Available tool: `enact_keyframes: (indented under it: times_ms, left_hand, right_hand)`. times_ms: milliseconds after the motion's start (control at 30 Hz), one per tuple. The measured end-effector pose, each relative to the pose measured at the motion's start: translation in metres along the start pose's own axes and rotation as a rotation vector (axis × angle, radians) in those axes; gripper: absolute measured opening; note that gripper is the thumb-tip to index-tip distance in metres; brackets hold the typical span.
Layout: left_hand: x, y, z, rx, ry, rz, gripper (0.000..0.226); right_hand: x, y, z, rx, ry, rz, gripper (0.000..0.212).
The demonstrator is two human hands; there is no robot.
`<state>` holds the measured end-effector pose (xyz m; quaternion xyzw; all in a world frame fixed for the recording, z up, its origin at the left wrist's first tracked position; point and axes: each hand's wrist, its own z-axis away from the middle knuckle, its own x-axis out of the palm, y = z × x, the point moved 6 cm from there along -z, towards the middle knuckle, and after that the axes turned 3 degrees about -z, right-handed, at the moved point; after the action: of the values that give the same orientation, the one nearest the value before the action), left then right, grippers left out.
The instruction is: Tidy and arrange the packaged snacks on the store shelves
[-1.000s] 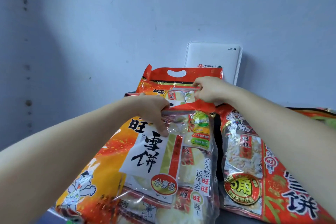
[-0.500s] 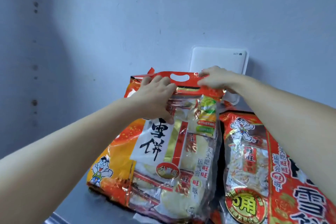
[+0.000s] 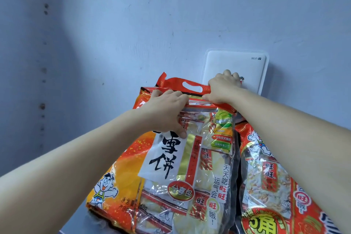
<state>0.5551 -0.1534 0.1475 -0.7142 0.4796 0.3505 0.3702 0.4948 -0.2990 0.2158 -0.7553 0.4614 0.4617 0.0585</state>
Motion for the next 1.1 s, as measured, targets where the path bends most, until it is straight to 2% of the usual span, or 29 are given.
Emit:
enact_keyframes:
  times_ms: [67, 133, 300, 433, 500, 567, 700, 833, 900, 967, 1100]
  left_hand:
    - [-0.001, 0.001, 0.000, 0.011, 0.004, 0.009, 0.074]
    - [-0.001, 0.002, 0.000, 0.019, 0.009, 0.028, 0.071]
    - [-0.021, 0.003, -0.001, 0.026, 0.064, 0.049, 0.067]
    - [-0.046, 0.013, -0.007, 0.058, 0.305, -0.041, 0.067]
    - [-0.045, 0.017, -0.006, 0.093, 0.418, -0.076, 0.068]
    - [-0.040, 0.017, -0.005, 0.139, 0.460, -0.065, 0.067]
    - [-0.035, 0.006, -0.004, 0.153, 0.407, -0.019, 0.078]
    - [-0.023, 0.000, 0.001, 0.085, 0.278, -0.095, 0.109]
    - [-0.024, 0.002, 0.004, 0.063, 0.277, -0.056, 0.106]
    - [-0.033, 0.003, 0.004, 0.047, 0.343, 0.052, 0.094]
    - [-0.035, 0.005, -0.002, 0.076, 0.357, 0.148, 0.082]
  right_hand:
    - [0.002, -0.004, -0.002, 0.003, 0.011, 0.007, 0.035]
    - [-0.003, -0.003, -0.004, 0.013, 0.074, -0.100, 0.024]
    - [-0.044, 0.021, 0.007, 0.052, 0.233, -0.231, 0.021]
    - [-0.081, 0.033, 0.014, 0.044, 0.308, -0.283, 0.022]
    - [-0.086, 0.036, 0.014, 0.058, 0.259, -0.291, 0.024]
    - [-0.081, 0.039, 0.014, 0.094, 0.171, -0.289, 0.027]
    - [-0.075, 0.036, 0.014, 0.115, 0.167, -0.299, 0.026]
    - [-0.074, 0.038, 0.013, 0.152, 0.161, -0.329, 0.031]
    - [-0.075, 0.041, 0.011, 0.184, 0.152, -0.361, 0.031]
    - [-0.076, 0.045, 0.008, 0.226, 0.139, -0.389, 0.026]
    - [-0.062, 0.054, 0.009, 0.338, -0.004, -0.519, 0.027]
